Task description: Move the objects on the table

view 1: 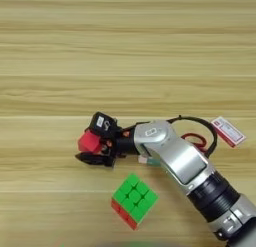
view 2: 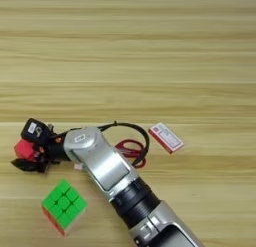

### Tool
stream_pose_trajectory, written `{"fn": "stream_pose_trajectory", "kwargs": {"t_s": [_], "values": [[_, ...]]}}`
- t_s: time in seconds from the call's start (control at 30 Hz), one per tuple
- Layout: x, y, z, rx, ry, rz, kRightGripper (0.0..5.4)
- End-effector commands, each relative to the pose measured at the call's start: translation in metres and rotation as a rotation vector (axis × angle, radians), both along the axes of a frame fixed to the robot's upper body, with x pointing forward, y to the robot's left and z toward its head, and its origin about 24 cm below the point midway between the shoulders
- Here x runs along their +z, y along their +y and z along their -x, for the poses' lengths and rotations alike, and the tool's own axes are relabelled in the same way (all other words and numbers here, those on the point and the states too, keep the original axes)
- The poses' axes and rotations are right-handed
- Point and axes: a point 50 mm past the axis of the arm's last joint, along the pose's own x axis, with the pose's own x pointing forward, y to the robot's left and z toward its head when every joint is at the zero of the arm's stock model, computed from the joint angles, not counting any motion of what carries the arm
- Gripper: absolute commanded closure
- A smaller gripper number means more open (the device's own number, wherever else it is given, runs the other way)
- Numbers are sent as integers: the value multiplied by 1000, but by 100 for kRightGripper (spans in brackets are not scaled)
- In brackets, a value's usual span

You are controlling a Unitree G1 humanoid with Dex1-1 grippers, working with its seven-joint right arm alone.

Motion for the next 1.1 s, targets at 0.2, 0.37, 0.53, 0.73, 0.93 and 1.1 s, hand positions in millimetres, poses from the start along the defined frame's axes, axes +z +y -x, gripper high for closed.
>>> {"fn": "stream_pose_trajectory", "kwargs": {"t_s": [0.2, 0.37, 0.53, 0.73, 0.93, 1.1], "values": [[30, 6, -16, -9, -141, -63, 305], [39, 6, -18, -7, -158, -88, 318], [55, 2, -21, -19, -194, -128, 318], [81, -15, -29, -65, -249, -178, 318], [102, -65, -38, -178, -285, -176, 318], [98, -99, -38, -256, -271, -121, 318]]}}
